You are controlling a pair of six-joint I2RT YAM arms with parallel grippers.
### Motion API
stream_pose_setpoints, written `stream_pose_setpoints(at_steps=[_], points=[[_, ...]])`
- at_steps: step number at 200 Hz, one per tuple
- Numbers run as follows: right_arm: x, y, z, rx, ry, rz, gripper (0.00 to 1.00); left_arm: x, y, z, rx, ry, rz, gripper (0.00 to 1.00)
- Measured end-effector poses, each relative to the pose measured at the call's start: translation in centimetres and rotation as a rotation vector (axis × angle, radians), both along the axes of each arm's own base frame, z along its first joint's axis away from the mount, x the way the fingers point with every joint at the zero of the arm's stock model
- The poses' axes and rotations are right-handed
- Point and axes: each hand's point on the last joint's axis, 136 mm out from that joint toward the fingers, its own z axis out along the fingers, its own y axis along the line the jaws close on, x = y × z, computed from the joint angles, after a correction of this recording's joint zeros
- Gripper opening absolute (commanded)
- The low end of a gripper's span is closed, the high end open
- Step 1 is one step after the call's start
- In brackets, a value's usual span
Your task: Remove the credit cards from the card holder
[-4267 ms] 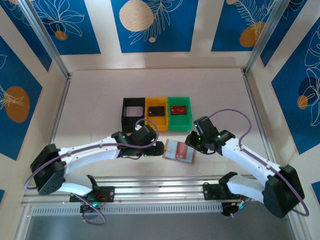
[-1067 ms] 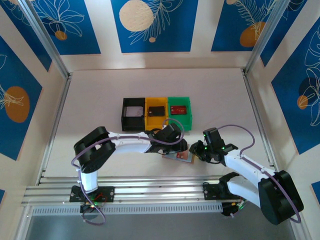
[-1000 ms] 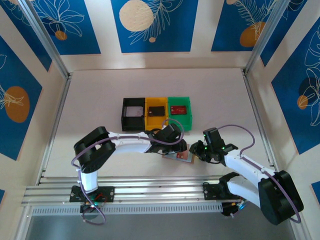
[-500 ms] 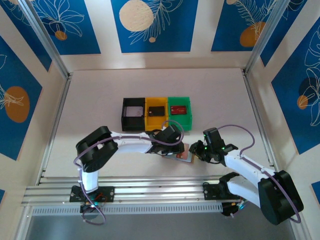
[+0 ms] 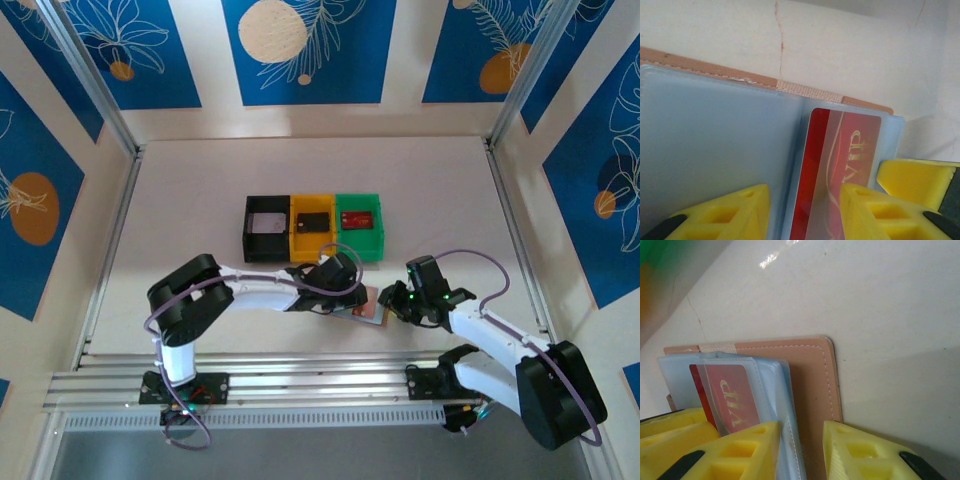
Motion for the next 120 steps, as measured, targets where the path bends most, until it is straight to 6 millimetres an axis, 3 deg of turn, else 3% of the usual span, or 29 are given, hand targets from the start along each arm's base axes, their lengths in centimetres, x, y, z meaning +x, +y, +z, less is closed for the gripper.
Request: stream_pose_setpoints(at_steps=[120], points=[[-0.02,-0.01,-0.10,0.001,-0.002,0.000,0.30,0.30,0.30,-0.20,-0.063,-0.008,0.047,0.30]])
